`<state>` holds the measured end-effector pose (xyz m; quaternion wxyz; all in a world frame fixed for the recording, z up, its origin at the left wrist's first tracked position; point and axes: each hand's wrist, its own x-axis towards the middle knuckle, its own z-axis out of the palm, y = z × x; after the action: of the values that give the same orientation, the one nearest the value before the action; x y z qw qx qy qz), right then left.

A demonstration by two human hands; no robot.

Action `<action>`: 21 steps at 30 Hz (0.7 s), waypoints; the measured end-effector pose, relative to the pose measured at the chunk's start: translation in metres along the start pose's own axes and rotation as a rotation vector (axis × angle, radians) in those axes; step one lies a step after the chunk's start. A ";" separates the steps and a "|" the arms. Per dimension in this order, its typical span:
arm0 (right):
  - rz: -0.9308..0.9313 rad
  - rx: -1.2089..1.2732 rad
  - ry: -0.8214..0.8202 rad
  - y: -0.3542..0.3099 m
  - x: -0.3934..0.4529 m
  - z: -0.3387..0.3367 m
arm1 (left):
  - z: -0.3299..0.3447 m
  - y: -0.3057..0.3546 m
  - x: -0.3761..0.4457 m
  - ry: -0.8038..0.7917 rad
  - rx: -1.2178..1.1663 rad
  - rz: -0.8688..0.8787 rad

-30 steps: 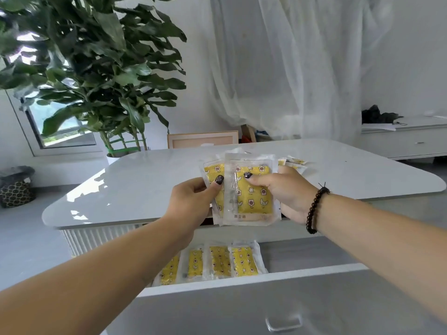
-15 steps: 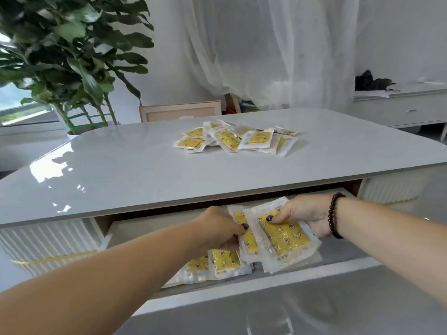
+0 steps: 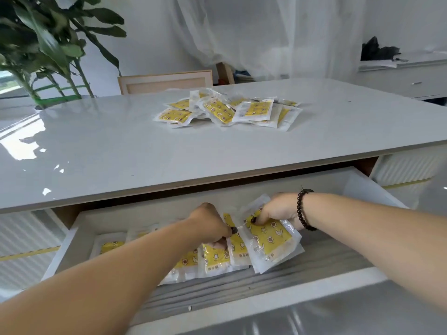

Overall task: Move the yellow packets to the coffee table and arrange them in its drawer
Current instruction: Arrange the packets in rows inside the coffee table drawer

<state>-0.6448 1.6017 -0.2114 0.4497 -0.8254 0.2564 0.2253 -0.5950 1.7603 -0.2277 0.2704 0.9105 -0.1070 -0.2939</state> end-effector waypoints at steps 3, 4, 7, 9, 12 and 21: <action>-0.030 -0.061 0.033 0.010 0.016 0.004 | 0.002 -0.002 -0.002 0.044 0.123 0.047; -0.047 -0.093 0.054 0.011 0.017 0.005 | 0.003 -0.001 -0.003 0.057 0.150 0.059; -0.064 -0.039 0.135 0.011 0.015 0.003 | 0.007 -0.003 -0.004 0.089 0.180 0.086; -0.077 -0.082 0.204 0.011 0.011 -0.001 | 0.008 -0.003 -0.005 0.092 0.185 0.090; -0.059 -0.056 0.240 0.012 0.003 -0.010 | 0.007 -0.002 -0.006 0.120 0.190 0.132; -0.168 0.655 -0.001 0.012 -0.004 -0.015 | 0.011 0.008 -0.015 -0.056 -0.501 0.234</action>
<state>-0.6527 1.5843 -0.2092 0.7080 -0.6553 0.2460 0.0936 -0.6137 1.7540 -0.2236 0.5162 0.7881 -0.1431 -0.3031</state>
